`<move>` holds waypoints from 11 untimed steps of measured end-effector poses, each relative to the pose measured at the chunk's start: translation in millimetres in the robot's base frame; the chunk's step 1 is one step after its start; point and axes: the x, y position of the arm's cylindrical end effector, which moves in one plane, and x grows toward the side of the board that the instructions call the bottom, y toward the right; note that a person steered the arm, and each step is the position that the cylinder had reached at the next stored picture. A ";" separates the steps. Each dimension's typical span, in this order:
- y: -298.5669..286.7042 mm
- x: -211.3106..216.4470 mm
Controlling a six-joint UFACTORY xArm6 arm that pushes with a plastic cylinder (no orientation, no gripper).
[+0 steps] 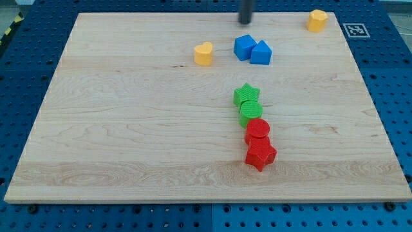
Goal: Push the blue cube into the blue triangle
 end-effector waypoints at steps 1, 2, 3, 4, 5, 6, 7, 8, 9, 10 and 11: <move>-54.8 19.4; -74.1 53.6; -70.8 74.1; -46.0 77.1; -20.6 77.5; -15.3 76.4; -3.0 70.5; 15.5 73.8; 15.5 84.6; 15.5 92.5; 12.0 100.0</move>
